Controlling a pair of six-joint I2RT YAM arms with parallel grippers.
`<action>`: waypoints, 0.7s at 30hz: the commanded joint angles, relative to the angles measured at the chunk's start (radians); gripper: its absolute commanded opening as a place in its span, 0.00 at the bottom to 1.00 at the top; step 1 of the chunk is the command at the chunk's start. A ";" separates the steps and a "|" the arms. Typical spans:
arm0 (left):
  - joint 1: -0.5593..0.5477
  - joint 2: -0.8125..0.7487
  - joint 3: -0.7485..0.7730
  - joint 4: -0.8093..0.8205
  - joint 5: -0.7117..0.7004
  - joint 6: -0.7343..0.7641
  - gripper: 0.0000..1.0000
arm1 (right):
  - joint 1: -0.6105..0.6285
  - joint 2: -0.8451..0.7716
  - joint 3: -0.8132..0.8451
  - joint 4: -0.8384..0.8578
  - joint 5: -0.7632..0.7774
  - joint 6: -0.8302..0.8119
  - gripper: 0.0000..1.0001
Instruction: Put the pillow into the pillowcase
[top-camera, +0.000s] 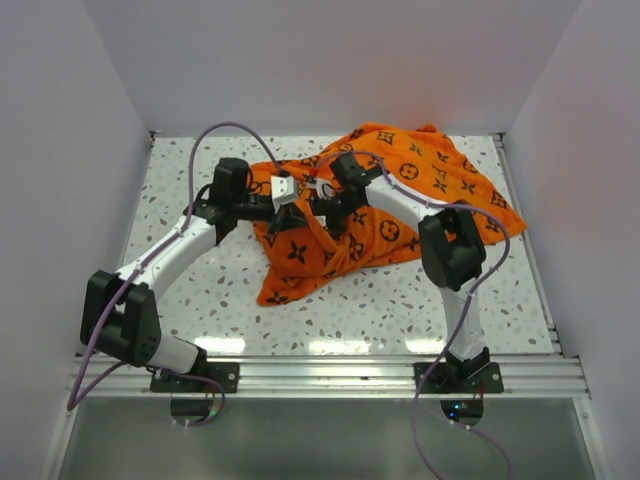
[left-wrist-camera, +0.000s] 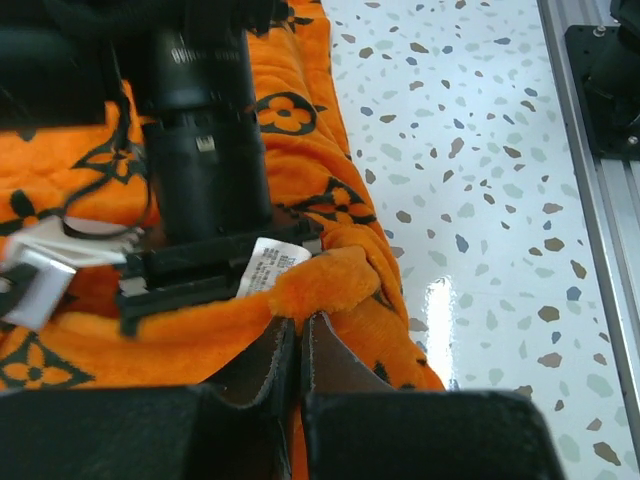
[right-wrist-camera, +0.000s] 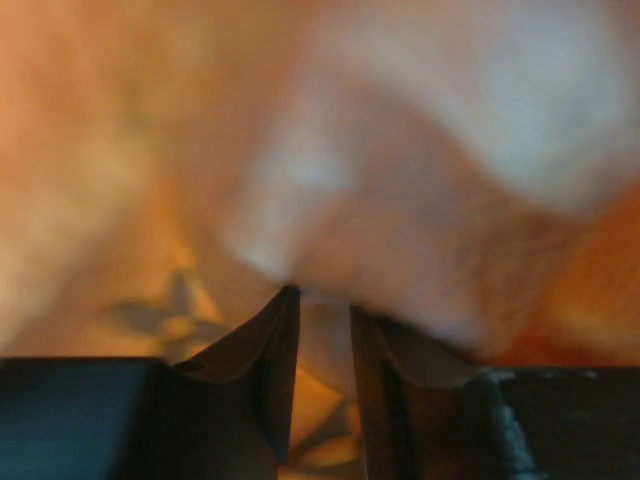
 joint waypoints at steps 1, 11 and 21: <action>0.005 -0.029 -0.028 0.097 0.058 0.009 0.00 | -0.001 -0.166 0.176 -0.062 0.055 -0.092 0.35; 0.005 0.003 -0.050 -0.005 0.055 0.158 0.00 | 0.004 -0.089 0.332 -0.288 0.518 -0.264 0.49; 0.013 0.005 -0.056 0.077 -0.003 0.026 0.00 | 0.076 0.012 0.175 -0.161 0.661 -0.270 0.58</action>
